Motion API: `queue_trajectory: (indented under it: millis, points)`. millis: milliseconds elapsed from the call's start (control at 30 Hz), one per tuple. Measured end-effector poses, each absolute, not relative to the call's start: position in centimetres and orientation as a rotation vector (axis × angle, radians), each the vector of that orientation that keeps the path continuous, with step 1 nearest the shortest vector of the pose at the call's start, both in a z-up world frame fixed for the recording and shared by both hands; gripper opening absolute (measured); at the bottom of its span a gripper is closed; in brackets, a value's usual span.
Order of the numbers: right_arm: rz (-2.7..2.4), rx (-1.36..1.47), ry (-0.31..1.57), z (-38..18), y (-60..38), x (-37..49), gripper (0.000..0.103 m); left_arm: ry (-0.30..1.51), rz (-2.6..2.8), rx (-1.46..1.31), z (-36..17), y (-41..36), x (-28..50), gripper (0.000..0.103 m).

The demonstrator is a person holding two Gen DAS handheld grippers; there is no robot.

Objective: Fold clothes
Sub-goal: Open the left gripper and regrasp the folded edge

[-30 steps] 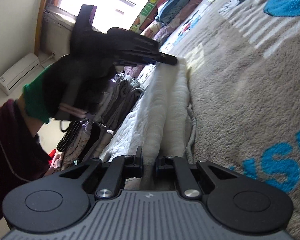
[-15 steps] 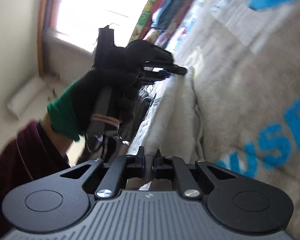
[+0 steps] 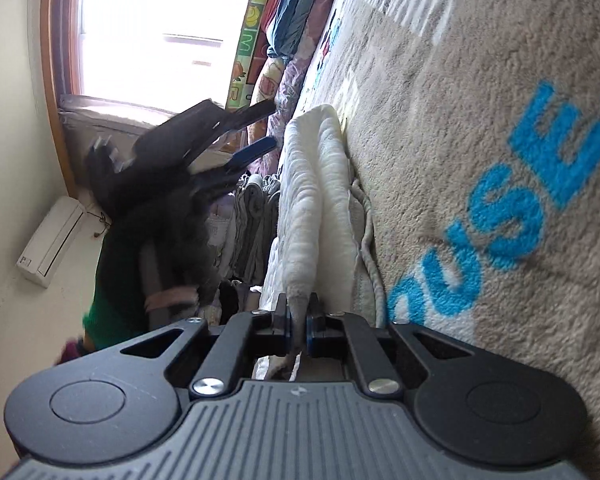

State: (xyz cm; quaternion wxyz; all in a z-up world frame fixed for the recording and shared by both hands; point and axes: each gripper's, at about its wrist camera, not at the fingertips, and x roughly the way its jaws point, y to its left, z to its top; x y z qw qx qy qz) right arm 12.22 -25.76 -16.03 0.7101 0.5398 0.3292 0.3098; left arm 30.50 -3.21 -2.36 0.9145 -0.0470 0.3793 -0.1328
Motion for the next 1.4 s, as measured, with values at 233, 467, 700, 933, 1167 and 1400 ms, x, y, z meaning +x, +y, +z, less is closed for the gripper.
queue_trajectory:
  millis: [233,467,700,933,1167,1400]
  points:
    - [0.682,1.17,0.718,-15.8,-26.1,10.8,0.009,0.837,-0.317,0.059,-4.9,-5.1,29.6,0.009]
    - [0.673,1.106,0.728,-15.4,-25.7,10.4,0.009,0.851,-0.321,0.213,-6.4,-7.3,30.6,0.009]
    - [0.655,0.972,0.742,-14.5,-24.5,10.6,0.009,0.855,-0.344,0.35,-8.3,-8.2,31.0,0.009]
    - [0.63,0.802,0.707,-13.3,-23.7,10.2,0.006,0.804,-0.308,0.414,-9.0,-8.8,30.0,0.011]
    - [0.58,0.621,0.589,-9.8,-25.2,6.8,0.015,0.728,-0.269,0.424,-7.5,-8.4,29.0,0.041]
    - [0.548,0.361,0.375,-7.0,-25.6,6.0,0.015,0.607,-0.288,0.162,-3.3,-3.9,23.9,0.045]
